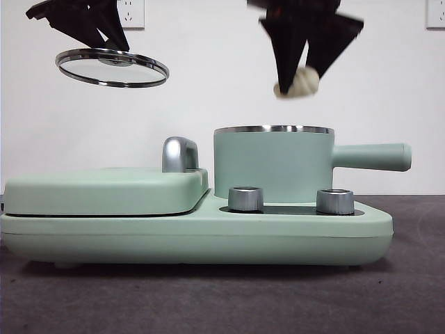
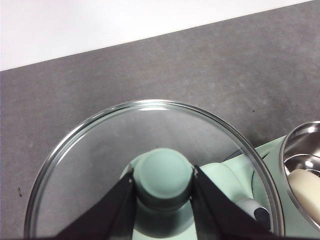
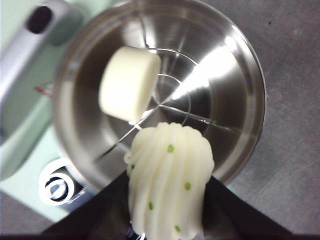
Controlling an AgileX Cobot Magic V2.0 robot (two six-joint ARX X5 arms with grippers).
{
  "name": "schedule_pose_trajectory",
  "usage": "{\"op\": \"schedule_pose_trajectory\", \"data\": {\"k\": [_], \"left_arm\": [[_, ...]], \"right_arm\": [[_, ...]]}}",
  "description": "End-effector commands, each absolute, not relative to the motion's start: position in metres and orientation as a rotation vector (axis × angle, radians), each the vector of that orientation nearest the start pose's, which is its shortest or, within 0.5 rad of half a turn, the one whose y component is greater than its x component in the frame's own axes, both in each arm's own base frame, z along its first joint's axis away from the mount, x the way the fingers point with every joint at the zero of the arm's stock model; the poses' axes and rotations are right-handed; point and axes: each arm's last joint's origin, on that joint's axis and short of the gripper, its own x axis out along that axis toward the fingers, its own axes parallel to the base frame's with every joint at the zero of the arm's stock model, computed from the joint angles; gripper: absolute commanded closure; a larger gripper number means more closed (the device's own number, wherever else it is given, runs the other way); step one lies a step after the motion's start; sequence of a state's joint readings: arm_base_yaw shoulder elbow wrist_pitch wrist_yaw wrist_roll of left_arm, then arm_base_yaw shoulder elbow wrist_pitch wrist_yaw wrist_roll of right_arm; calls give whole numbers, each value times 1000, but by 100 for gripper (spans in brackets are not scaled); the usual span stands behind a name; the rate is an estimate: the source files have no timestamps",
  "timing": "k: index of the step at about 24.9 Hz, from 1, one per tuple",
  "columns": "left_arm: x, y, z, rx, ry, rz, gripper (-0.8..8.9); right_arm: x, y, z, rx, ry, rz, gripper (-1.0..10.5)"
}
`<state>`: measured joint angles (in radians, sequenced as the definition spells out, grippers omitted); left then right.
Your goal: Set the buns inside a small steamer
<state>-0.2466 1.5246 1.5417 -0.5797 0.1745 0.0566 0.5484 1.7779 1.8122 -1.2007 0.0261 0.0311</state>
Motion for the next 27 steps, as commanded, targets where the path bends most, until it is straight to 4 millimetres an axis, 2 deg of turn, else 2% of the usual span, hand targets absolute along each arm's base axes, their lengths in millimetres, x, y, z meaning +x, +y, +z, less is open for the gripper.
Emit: {"op": "schedule_pose_trajectory", "data": {"k": [1,12,20,21,24,27], "left_arm": [[322,-88,391,69,502,-431,806],[322,-88,391,69,502,-431,806],[322,-88,391,69,502,-431,806],[322,-88,391,69,502,-431,806],[322,-88,391,69,502,-431,806],[322,-88,391,69,501,-431,806]], "right_arm": [[319,190,326,-343,1166,457,775],[350,201,276,-344,1252,468,775],[355,199,266,-346,1290,445,773],[355,199,266,-347,1289,443,755],[355,199,266,-341,1291,437,525],[355,199,267,-338,1289,435,501]]}}
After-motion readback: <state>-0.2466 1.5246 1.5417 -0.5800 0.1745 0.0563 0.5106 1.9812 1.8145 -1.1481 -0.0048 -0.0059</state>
